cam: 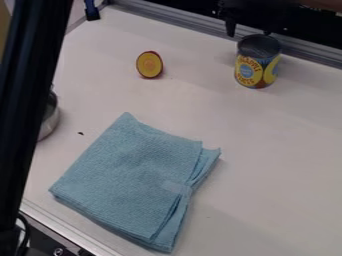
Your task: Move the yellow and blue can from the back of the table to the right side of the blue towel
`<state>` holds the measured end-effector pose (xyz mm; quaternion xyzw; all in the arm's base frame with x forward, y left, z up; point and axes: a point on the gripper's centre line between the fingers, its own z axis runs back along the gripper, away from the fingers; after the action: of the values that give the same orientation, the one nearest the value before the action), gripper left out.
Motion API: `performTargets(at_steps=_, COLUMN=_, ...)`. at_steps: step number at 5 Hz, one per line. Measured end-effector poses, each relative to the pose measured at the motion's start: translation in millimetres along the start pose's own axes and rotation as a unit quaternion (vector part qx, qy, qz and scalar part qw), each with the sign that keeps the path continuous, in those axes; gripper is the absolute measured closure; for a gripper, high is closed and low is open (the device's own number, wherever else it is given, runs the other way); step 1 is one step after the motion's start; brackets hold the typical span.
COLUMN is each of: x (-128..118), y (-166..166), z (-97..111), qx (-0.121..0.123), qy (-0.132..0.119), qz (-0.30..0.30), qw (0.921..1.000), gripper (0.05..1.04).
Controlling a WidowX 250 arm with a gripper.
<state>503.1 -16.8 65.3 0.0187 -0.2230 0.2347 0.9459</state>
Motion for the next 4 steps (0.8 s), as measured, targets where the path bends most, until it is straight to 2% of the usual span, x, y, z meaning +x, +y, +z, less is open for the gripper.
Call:
performTargets(at_steps=1, x=-8, y=-7, z=1, qx=-0.007, qy=0.016, qz=-0.01, qw=0.9998, gripper=0.084)
performTargets(at_steps=2, x=-29, y=-10, z=-4, qx=-0.01, qy=0.058, qz=-0.015, qw=0.9981, gripper=0.084)
performTargets(at_steps=3, x=-44, y=-9, z=-4, qx=0.005, qy=0.088, qz=-0.028, qw=0.9957, gripper=0.084)
performTargets(at_steps=4, x=-52, y=-12, z=-3, qx=0.005, qy=0.105, qz=-0.036, qw=0.9938, gripper=0.084)
